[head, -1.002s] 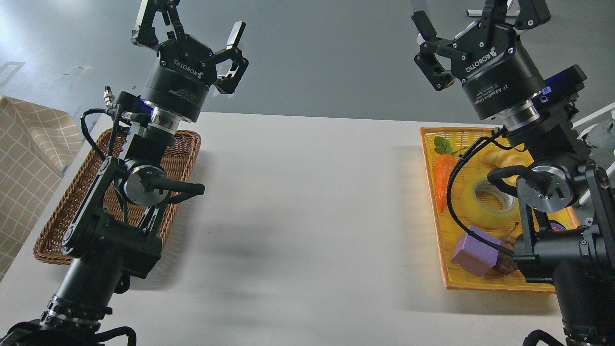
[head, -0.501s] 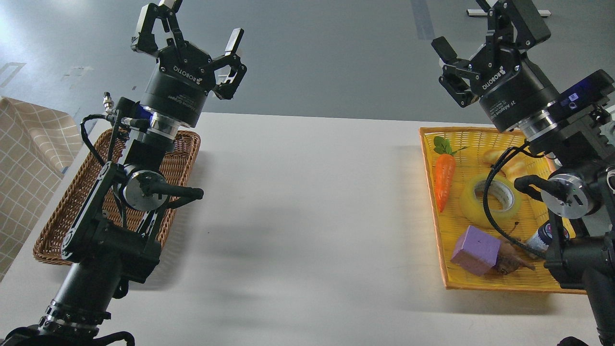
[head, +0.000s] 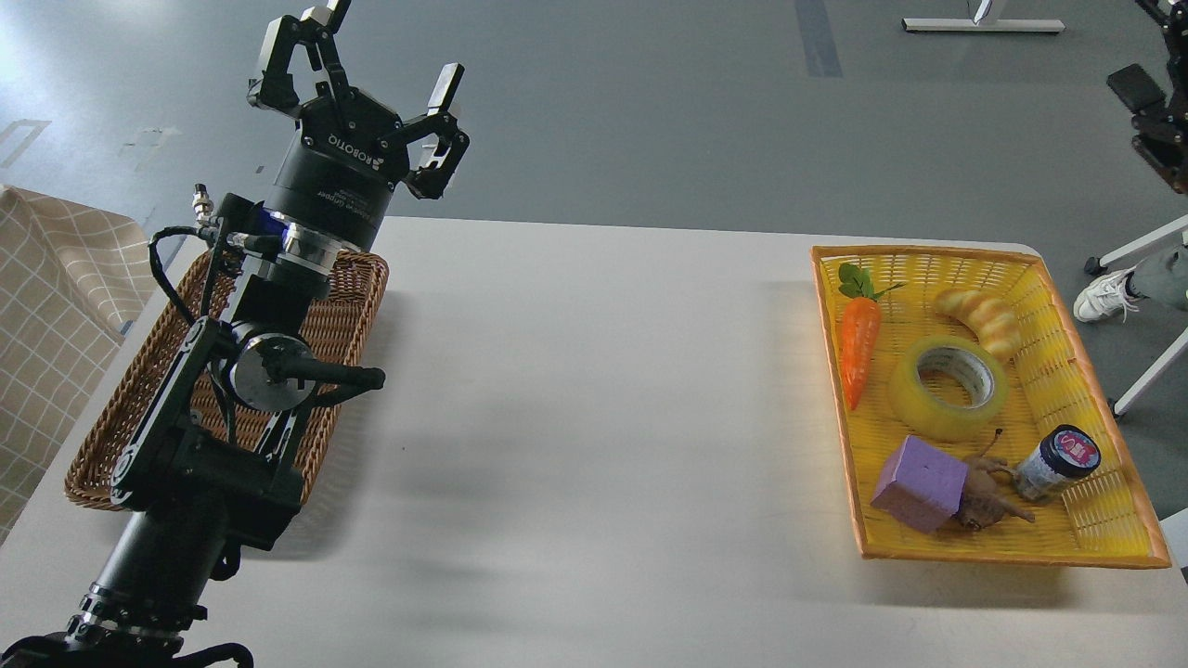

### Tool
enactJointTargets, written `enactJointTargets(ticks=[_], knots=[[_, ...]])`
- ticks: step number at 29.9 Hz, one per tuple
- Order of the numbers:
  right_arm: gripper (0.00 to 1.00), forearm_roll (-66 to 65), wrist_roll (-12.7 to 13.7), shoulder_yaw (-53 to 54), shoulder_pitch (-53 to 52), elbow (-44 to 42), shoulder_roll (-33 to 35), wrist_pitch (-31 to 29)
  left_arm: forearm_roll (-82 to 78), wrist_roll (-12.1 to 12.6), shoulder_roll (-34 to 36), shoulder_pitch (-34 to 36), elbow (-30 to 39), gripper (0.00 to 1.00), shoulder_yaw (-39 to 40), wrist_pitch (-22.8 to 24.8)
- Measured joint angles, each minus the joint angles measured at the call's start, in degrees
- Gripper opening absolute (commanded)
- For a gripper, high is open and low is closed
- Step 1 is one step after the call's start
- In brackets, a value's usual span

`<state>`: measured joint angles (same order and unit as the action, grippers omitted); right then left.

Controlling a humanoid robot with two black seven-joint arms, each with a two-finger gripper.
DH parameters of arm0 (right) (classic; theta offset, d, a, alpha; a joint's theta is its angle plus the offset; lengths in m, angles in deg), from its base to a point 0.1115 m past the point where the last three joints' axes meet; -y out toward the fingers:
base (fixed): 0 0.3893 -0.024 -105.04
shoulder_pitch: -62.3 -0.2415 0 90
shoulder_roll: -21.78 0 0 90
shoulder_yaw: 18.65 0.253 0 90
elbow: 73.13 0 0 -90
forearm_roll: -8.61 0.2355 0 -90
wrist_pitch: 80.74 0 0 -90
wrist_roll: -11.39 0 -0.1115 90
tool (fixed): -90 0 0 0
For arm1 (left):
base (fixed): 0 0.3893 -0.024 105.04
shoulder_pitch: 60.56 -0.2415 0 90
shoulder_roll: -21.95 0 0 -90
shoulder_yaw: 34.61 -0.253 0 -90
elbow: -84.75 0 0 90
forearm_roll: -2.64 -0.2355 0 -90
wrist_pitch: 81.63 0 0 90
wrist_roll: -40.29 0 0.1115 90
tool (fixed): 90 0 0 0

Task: Place and transfer tape with both arms
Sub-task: 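Reach the right gripper down into the orange tray toward the yellow tape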

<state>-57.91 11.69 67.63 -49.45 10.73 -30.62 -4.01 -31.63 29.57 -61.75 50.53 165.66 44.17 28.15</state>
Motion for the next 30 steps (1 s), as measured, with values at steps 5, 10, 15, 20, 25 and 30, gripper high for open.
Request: enactJointTargets(ticks=[5,10,15,20,25,30], knots=[[1.0,-0.29,-9.65,1.39,2.33,-1.76,10.68,-3.38,0.0,0.0,-0.15,-0.39,-0.01,0.99,-0.05,0.0],[1.0,-1.16,-15.59,1.41,3.83,-3.78,11.15,-4.02,-0.01,0.0,-0.39,-1.1,0.0,0.99,0.15,0.0],[1.0,-13.82,-15.06,0.82,5.35,-5.44,11.58,-3.89,-0.08,0.0,-0.47,-1.79,0.02,0.99,0.3,-0.05],[0.99,-32.06,-13.26,0.42,6.32,-7.06,10.77,-3.78,-0.09,0.0,-0.57,-1.84,0.05,0.99,0.32,-0.09],[0.99,-45.04,-12.6,-2.06,6.66,-8.03,6.2,-3.65,-0.09,0.0,-0.78,-1.9,0.05,0.99,0.16,-0.24],[0.99,-55.36,-10.25,-3.57,6.55,-12.31,-1.05,-3.33,-0.09,-0.06,-0.85,-2.21,0.05,0.99,-0.03,-0.27]])
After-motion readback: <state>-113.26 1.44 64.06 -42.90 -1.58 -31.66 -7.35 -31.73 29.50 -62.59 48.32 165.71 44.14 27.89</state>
